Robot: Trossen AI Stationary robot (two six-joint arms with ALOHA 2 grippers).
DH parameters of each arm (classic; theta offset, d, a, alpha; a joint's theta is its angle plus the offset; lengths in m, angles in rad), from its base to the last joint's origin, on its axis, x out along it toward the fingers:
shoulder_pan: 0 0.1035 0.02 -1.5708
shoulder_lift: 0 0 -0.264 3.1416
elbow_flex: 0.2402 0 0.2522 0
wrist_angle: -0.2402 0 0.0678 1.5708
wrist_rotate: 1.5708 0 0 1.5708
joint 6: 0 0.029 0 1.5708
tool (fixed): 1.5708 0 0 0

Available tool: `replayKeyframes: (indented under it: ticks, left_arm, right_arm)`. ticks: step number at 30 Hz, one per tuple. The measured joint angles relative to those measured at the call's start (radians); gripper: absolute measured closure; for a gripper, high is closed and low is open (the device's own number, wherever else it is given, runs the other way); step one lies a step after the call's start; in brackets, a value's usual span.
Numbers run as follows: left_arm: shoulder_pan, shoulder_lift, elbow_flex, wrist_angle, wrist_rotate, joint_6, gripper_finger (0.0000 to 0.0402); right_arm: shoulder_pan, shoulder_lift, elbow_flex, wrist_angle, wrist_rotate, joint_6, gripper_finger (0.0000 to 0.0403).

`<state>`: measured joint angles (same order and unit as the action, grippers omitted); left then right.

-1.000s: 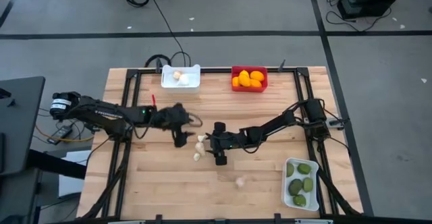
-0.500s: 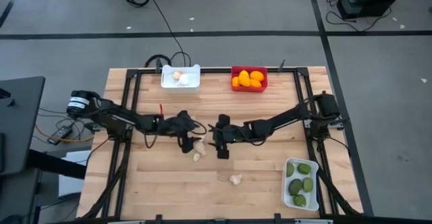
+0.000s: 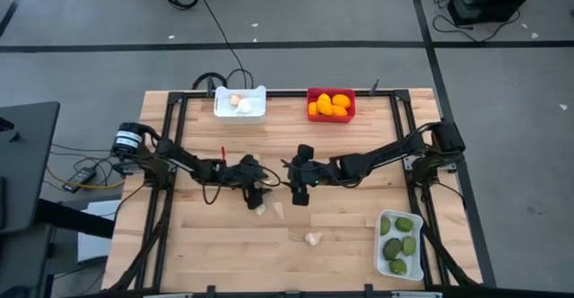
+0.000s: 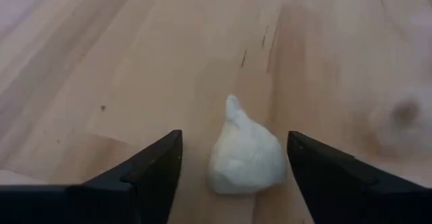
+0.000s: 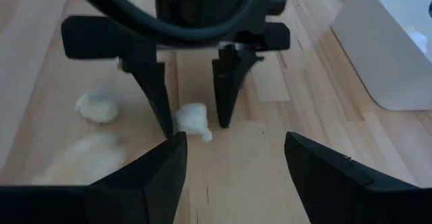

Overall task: Sort produce into baskets
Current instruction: Put the white garlic into the top white bin

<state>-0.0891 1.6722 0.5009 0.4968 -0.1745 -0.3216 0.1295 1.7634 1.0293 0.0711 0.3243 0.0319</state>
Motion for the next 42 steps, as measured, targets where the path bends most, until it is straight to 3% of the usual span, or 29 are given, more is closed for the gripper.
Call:
replayKeyframes:
  ticks: [7,11,14,23,27,36,42]
  left_arm:
    - [0.000,0.037,0.003,0.026,-0.036,-0.002,0.0214]
    - [0.006,0.002,0.002,-0.014,-0.038,0.021,0.0275]
    - [0.042,-0.069,-0.002,-0.048,-0.029,0.027,0.0299]
    - [0.341,-0.441,0.002,-0.216,-0.085,0.185,0.0276]
    - [0.499,-0.523,0.000,-0.293,-0.120,0.247,0.0275]
    - [0.763,-0.448,-0.001,-0.222,-0.119,0.269,0.0271]
    - [0.864,-0.408,0.000,-0.142,-0.072,0.235,0.0236]
  right_arm:
    - [0.000,0.001,-0.006,-0.014,0.019,0.003,0.0145]
    - [0.000,0.002,-0.006,-0.026,0.023,0.022,0.0145]
    - [0.000,0.002,-0.006,-0.028,0.023,0.033,0.0145]
    - [0.000,0.002,-0.006,-0.035,0.011,0.081,0.0145]
    - [0.006,0.002,-0.006,-0.054,-0.001,0.118,0.0145]
    - [0.011,0.002,-0.006,-0.065,-0.004,0.155,0.0145]
    - [0.011,0.002,-0.006,-0.066,-0.004,0.169,0.0145]
